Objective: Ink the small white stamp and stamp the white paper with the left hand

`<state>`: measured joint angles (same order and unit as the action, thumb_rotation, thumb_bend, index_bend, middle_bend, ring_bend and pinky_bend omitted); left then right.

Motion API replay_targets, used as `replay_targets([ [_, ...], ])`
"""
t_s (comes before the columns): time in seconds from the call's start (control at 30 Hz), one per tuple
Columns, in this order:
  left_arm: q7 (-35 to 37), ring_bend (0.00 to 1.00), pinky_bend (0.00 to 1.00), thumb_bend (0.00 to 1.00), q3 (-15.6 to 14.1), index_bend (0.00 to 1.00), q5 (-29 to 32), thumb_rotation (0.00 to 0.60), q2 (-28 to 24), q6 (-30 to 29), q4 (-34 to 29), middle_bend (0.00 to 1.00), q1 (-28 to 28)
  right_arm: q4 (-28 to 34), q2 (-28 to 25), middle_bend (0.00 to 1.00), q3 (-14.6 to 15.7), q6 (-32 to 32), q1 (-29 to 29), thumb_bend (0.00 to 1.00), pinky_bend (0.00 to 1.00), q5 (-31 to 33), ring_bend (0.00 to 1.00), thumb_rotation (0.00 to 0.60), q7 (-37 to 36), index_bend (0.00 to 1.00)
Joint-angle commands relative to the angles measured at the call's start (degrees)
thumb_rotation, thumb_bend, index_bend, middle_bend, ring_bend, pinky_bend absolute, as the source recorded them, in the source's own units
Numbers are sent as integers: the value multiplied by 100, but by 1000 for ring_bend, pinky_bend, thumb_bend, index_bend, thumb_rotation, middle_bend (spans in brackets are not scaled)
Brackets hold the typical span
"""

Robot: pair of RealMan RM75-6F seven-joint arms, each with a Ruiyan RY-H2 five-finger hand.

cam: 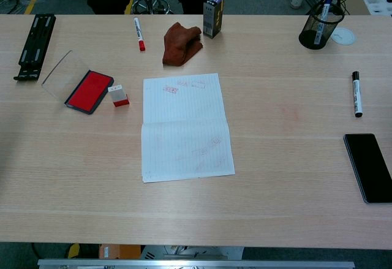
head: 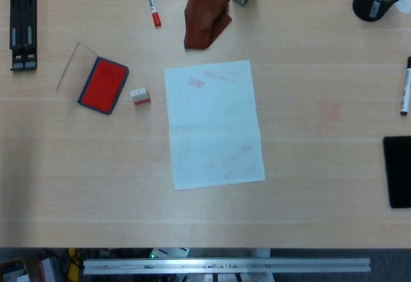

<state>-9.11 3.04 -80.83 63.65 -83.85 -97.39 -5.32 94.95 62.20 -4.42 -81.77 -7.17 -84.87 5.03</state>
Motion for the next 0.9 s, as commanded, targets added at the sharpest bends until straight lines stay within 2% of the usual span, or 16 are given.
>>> replay_targets([
  [0.03, 6, 282, 391, 254, 14, 265, 9, 600, 36, -46, 19, 303, 22, 3, 1, 440, -1, -7, 3, 117, 511, 2, 360, 600, -15, 322],
  [0.27, 63, 282, 391, 255, 8, 265, -70, 600, 55, -119, 30, 312, 49, -17, -25, 440, -36, -37, -6, 117, 511, 10, 360, 600, -77, 322],
  [0.5, 158, 291, 403, 254, 2, 266, -292, 600, -12, 47, 21, 329, -113, 32, -146, 440, -187, -11, -116, 118, 511, 68, 359, 600, -50, 322],
  [0.6, 209, 339, 456, 254, 12, 269, -416, 600, -75, 175, -30, 374, -239, 81, -209, 440, -261, 32, -189, 117, 511, 105, 360, 600, 20, 321],
  [0.7, 282, 435, 553, 255, 15, 271, -520, 600, -159, 374, -134, 458, -395, 125, -238, 440, -315, 92, -266, 117, 511, 128, 360, 600, 53, 322],
  [0.9, 370, 660, 812, 254, 85, 274, -606, 600, -229, 836, -370, 664, -771, 119, -233, 440, -337, 303, -417, 118, 511, 165, 359, 600, 72, 322],
])
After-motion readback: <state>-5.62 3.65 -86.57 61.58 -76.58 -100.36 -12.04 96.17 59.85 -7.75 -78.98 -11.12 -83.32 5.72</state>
